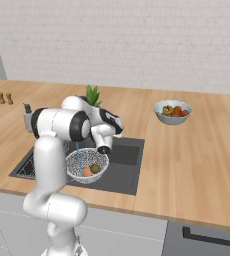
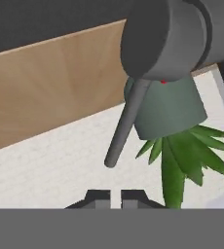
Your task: Put the colander in the sink, put the peach, kiwi in the colander, and turn on the sink faucet and pour water over the colander.
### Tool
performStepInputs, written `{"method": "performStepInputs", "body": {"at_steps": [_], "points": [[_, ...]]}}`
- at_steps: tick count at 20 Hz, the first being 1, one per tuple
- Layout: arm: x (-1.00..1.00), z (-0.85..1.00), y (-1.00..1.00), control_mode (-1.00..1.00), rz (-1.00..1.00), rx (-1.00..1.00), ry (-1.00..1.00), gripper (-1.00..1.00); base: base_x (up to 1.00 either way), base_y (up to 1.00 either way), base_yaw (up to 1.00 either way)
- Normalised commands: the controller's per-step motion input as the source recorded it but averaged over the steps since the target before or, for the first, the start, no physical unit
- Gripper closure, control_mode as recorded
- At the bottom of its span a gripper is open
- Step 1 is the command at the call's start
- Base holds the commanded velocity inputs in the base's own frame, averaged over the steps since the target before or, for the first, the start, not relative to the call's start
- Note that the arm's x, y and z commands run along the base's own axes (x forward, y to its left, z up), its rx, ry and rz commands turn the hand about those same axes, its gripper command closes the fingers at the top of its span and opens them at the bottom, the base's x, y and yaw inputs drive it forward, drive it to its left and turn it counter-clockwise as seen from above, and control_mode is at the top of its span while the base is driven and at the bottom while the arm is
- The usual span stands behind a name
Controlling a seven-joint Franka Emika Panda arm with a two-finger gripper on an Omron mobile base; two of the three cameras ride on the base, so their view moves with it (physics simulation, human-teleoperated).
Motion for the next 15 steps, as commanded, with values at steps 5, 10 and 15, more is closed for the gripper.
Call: {"method": "performStepInputs", "body": {"at_steps": [5, 10, 15], "points": [[-1.0, 0.46, -0.75, -1.0, 0.19, 0.22, -0.19, 1.0, 0.0, 0.0, 0.0], [-1.0, 0.51, -0.82, -1.0, 0.18, 0.25, -0.21, 1.0, 0.0, 0.0, 0.0], [-1.0, 0.32, -0.7, -1.0, 0.14, 0.23, -0.2, 1.0, 0.0, 0.0, 0.0]]}}
